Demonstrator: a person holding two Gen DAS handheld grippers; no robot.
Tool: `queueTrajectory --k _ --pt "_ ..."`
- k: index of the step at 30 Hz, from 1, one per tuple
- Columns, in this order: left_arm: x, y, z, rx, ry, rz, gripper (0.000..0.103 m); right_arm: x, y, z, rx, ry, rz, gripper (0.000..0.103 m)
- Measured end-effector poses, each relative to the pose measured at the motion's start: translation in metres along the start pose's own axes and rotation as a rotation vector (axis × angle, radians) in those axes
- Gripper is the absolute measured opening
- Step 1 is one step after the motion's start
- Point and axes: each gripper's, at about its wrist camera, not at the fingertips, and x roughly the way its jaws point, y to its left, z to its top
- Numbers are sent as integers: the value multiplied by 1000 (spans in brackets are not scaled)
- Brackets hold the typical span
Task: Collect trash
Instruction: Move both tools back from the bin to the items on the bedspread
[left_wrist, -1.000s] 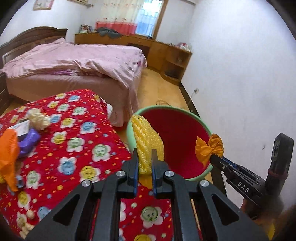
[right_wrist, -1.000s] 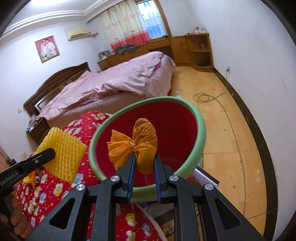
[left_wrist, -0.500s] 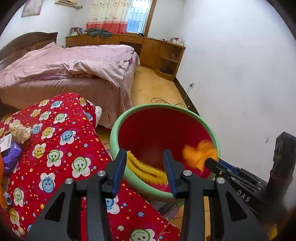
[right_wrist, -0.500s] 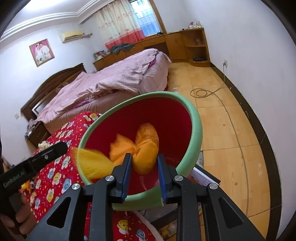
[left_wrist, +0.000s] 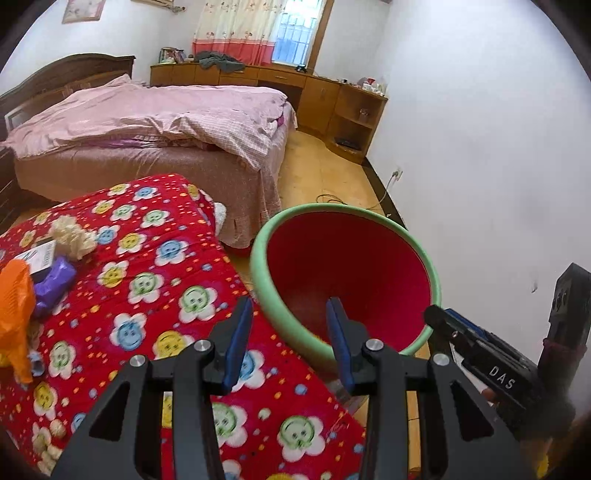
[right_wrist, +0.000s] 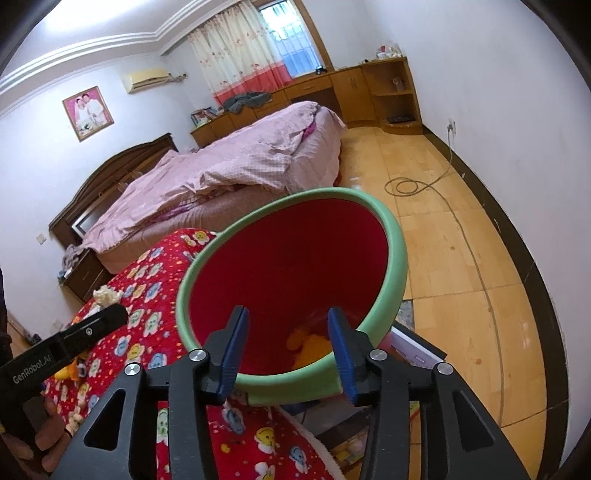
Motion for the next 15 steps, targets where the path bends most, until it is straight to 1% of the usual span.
queueTrajectory --k 3,7,11,15 --pt "-14 8 -3 -19 -14 23 41 -7 8 1 -5 -9 13 50" --pt "-33 21 -6 -47 -37 51 46 -12 22 1 -30 -13 31 52" --pt "-53 37 -11 -81 -54 84 46 -19 38 0 -56 -19 58 53" --pt "-69 54 -15 -108 -69 121 46 -22 54 -2 -76 -18 84 58"
